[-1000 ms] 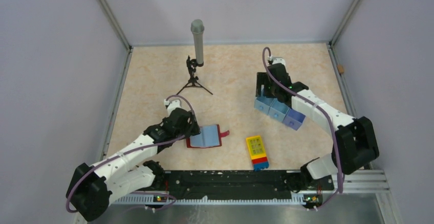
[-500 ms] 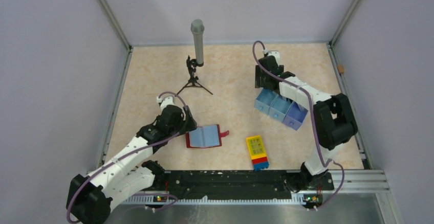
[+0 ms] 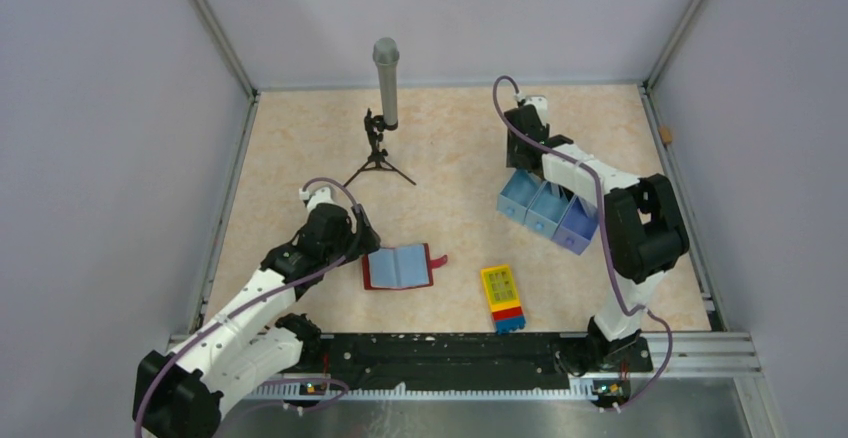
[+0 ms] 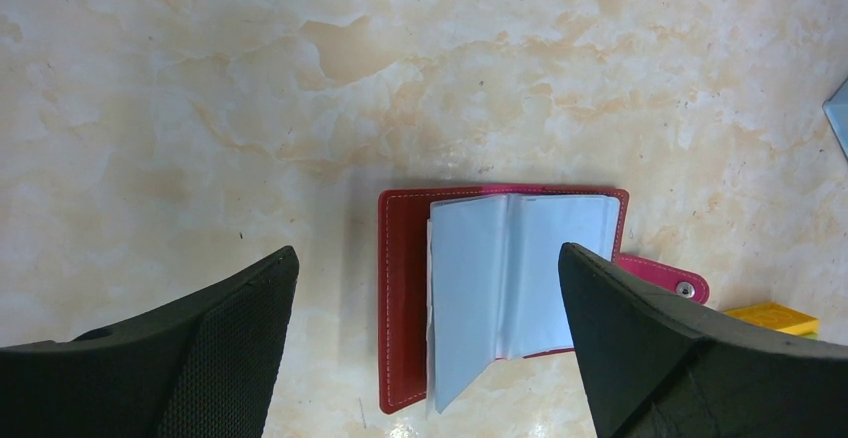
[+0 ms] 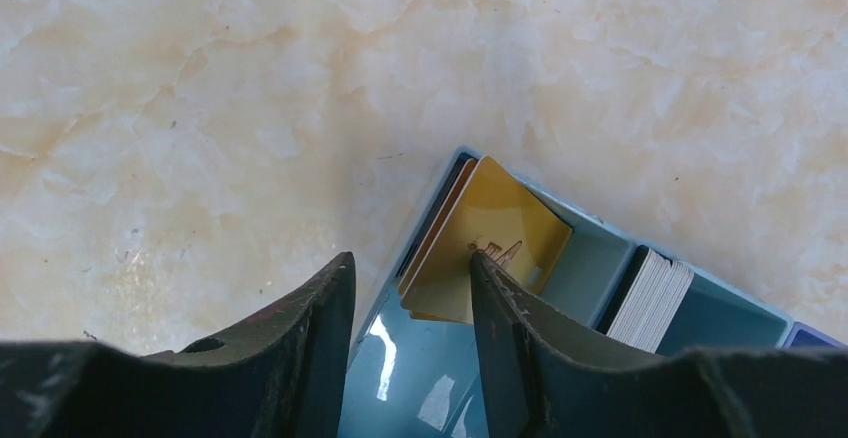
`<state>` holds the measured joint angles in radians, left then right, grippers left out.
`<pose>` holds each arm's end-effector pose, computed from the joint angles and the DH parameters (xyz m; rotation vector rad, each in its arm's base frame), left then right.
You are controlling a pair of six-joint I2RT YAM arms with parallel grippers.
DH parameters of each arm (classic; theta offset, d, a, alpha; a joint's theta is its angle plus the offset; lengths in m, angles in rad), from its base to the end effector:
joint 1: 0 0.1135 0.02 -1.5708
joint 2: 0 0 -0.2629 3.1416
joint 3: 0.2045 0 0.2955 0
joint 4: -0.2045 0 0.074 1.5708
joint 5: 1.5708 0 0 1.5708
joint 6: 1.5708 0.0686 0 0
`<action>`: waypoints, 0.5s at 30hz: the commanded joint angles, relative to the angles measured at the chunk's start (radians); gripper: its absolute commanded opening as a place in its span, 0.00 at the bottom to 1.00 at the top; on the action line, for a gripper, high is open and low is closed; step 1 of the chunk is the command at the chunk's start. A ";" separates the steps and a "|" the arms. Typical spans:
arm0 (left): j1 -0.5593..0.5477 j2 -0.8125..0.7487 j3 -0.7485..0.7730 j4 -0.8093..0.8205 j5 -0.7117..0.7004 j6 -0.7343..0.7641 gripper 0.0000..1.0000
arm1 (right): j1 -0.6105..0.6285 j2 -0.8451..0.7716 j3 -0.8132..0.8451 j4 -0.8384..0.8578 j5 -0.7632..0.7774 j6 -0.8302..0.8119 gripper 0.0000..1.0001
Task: Put the credit cards into the card holder
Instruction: Pick up the credit card from the storage box.
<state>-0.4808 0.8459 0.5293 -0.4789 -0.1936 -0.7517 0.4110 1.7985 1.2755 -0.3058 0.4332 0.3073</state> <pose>0.2173 -0.0985 0.1763 -0.4143 2.3424 -0.3726 0.4259 0.1542 0.1766 0.0775 2.3077 -0.1594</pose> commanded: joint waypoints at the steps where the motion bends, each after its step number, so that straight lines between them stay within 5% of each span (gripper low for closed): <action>1: 0.011 -0.009 -0.002 0.018 0.018 0.021 0.99 | -0.005 -0.018 0.043 0.035 -0.001 0.004 0.43; 15: 0.017 0.003 -0.021 0.031 0.048 0.017 0.99 | -0.003 -0.029 0.051 0.024 0.036 -0.017 0.19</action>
<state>-0.4706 0.8471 0.5194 -0.4770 -0.1631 -0.7479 0.4095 1.7962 1.2835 -0.3065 0.4713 0.2970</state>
